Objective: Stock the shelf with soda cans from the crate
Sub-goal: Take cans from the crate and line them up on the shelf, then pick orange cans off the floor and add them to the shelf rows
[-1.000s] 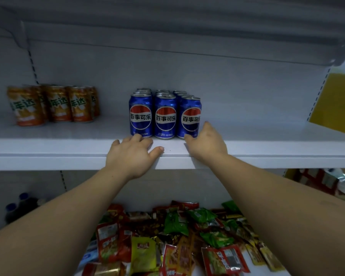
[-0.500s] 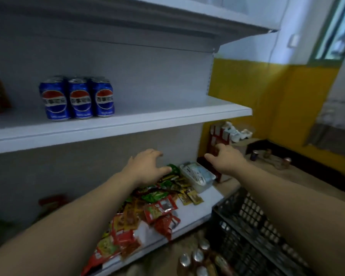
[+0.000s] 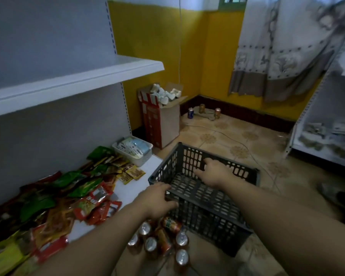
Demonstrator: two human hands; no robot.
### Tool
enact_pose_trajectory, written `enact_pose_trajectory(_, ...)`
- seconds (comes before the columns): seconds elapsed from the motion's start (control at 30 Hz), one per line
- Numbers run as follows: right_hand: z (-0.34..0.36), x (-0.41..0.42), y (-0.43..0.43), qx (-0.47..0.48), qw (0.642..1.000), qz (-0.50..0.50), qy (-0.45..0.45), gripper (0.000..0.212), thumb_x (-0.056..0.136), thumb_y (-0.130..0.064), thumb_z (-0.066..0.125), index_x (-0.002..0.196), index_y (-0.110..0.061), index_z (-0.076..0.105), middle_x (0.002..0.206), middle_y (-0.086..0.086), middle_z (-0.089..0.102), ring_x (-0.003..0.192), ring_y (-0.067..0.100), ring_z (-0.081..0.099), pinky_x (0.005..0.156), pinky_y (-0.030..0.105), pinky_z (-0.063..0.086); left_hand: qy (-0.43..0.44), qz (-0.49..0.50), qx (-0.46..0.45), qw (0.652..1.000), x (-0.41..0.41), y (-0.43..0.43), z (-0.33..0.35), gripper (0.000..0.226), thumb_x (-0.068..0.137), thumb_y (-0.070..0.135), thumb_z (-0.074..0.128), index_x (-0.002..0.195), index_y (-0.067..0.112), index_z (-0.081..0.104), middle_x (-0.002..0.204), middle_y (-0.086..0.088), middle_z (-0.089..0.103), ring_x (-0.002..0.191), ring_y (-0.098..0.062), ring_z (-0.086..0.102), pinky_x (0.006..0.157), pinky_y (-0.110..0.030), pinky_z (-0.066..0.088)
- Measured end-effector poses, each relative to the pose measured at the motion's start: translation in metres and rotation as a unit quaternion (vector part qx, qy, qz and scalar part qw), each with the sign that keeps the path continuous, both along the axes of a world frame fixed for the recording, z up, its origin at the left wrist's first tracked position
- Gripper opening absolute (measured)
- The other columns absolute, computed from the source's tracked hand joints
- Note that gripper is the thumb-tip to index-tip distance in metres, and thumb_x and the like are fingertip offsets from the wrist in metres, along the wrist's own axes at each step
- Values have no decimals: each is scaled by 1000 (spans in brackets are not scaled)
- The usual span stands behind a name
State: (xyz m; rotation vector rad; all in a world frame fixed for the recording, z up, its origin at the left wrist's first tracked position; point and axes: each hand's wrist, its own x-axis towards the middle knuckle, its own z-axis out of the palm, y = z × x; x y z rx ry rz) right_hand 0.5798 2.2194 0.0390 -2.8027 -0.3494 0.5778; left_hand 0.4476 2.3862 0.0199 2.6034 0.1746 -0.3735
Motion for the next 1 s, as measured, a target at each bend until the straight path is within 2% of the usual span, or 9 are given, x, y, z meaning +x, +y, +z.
enact_pose_trajectory(0.2,-87,65,7,29,997,-12,76,76,94,-55,46,152,-13,20,152,11,35,131,30,43,105,39,42,31,-23,3,999,69,17,-64,60,81,51,60,135,28,46,136,4,46,124,-18,43,102,-34,39)
enact_pose_trajectory(0.3,-142,97,26,29,995,-13,99,68,94,-50,48,148,-13,28,149,11,39,130,30,43,105,40,40,63,-33,63,995,110,38,-106,73,79,60,55,142,29,37,147,1,36,134,-20,34,110,-43,30)
enact_pose_trajectory(0.37,-169,108,40,22,994,-9,111,64,95,-46,49,147,-14,30,148,11,39,130,29,43,103,37,40,60,-40,79,994,129,50,-124,76,78,64,51,144,30,34,150,0,32,138,-21,28,111,-48,26)
enact_pose_trajectory(0.5,-233,136,74,20,988,32,149,50,96,-32,55,138,-9,43,137,8,48,124,27,47,96,29,39,28,-44,95,994,170,73,-164,78,76,67,43,144,29,36,155,0,26,143,-18,18,115,-45,18)
enact_pose_trajectory(0.63,-299,158,123,35,981,76,173,71,81,-55,64,139,-21,40,139,4,48,121,25,49,98,31,41,21,-68,140,988,188,97,-206,91,70,78,23,147,30,29,159,4,12,147,-14,-1,118,-46,3)
enact_pose_trajectory(0.73,-341,167,151,12,972,133,195,94,74,-53,68,150,-24,20,150,12,36,133,30,41,109,42,36,1,-78,161,984,192,109,-230,98,64,79,5,147,32,29,160,7,6,145,-11,-13,117,-45,-4)
enact_pose_trajectory(0.8,-352,169,160,-4,968,160,194,89,79,-40,69,150,-23,17,150,16,36,133,32,41,109,42,35,-24,-83,172,981,191,111,-240,95,66,76,3,145,32,33,160,9,6,144,-12,-15,116,-42,-3)
enact_pose_trajectory(0.87,-360,170,162,3,971,159,179,76,82,-33,69,145,-20,28,142,17,43,128,32,45,104,38,39,-49,-86,171,980,189,110,-246,91,70,74,5,143,31,40,159,7,13,145,-17,-11,117,-42,0)
enact_pose_trajectory(1.0,-339,165,148,32,983,127,126,68,78,-48,67,136,-27,39,133,10,50,121,31,50,96,36,42,-49,-100,172,979,188,111,-247,87,75,74,7,140,28,45,157,4,23,146,-22,-7,118,-47,9)
